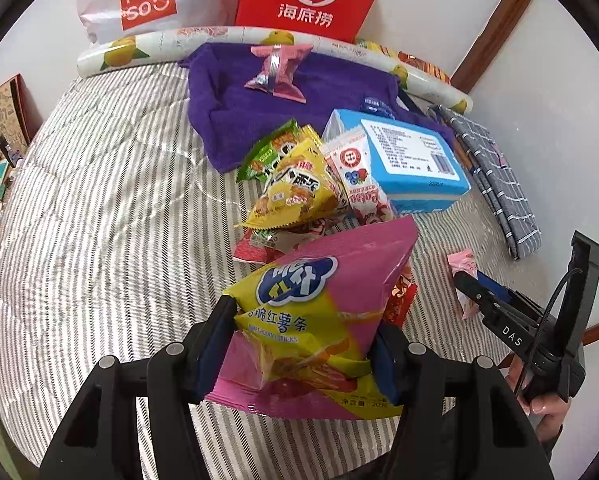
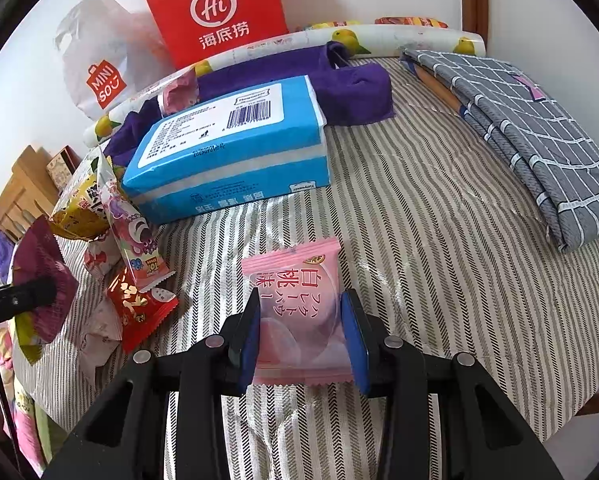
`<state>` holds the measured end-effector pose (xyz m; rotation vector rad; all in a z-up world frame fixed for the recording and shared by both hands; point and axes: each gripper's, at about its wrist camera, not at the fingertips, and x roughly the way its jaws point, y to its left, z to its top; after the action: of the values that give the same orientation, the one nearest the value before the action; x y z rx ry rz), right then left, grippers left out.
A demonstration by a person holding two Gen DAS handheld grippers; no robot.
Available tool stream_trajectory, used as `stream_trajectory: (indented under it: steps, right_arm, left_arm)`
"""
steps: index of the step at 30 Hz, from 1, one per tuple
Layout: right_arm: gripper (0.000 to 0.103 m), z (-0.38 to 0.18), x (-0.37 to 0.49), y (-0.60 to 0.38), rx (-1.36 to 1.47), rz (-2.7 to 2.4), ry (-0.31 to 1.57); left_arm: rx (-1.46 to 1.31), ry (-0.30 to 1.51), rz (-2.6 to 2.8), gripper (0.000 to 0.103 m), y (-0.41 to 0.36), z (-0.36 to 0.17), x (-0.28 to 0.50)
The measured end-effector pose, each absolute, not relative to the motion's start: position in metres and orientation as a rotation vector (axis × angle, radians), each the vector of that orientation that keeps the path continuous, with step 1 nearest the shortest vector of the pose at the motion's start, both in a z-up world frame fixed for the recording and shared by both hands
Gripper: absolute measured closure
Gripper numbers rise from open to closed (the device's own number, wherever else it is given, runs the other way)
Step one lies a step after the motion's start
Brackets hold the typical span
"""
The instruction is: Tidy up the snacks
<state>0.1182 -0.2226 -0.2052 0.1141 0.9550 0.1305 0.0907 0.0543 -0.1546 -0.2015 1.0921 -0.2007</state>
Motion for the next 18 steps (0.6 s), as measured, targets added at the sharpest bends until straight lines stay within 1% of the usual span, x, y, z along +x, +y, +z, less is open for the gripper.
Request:
stream_trajectory:
  steps: [18]
  right_arm:
    - [0.065,-0.16,0.093,-0.222,0.116,0.147,0.856]
  left_arm:
    - [-0.2,0.984,-0.227,0.044,0.054,-0.108,0.068]
